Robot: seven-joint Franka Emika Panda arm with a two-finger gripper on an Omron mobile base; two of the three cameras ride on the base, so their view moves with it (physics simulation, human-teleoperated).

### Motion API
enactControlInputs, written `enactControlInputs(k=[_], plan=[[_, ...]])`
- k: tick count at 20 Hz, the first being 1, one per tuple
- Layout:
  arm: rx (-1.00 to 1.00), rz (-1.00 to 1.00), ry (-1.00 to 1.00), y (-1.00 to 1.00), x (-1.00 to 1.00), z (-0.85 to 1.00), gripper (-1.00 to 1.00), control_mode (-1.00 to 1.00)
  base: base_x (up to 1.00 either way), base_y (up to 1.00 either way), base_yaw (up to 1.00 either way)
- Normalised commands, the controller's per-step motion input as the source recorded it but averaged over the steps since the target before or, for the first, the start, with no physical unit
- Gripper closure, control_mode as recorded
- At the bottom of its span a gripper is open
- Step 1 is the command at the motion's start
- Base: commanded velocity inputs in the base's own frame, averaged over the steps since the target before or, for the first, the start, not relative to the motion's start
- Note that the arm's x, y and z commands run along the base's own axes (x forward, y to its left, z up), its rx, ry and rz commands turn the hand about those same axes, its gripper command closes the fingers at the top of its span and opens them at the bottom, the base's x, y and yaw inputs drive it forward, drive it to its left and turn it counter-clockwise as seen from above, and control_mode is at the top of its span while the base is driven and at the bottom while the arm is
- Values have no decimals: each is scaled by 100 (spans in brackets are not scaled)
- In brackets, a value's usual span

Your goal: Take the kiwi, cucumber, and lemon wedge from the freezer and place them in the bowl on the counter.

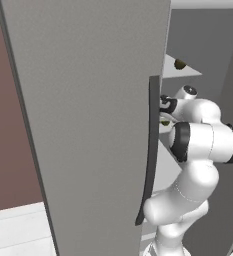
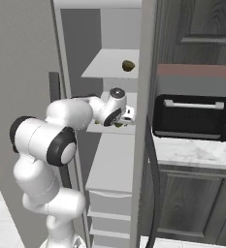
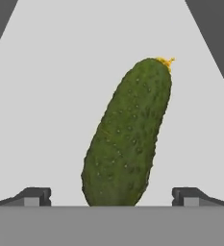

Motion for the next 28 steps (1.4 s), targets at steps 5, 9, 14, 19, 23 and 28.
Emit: enactControlInputs(k=[5, 9, 14, 19, 23, 28], plan=[[1, 0, -2, -1, 25, -14, -100, -100, 0, 0, 0], [2, 0, 0, -2, 26, -11, -100, -100, 0, 0, 0], [0, 0, 0, 0, 19, -10, 100, -100, 0, 0, 0], [0, 0, 0, -2, 0, -7, 100, -100, 0, 0, 0], [0, 3, -7, 0, -32, 2, 100, -100, 0, 0, 0], [-1, 8, -8, 2, -92, 67, 100, -100, 0, 0, 0]])
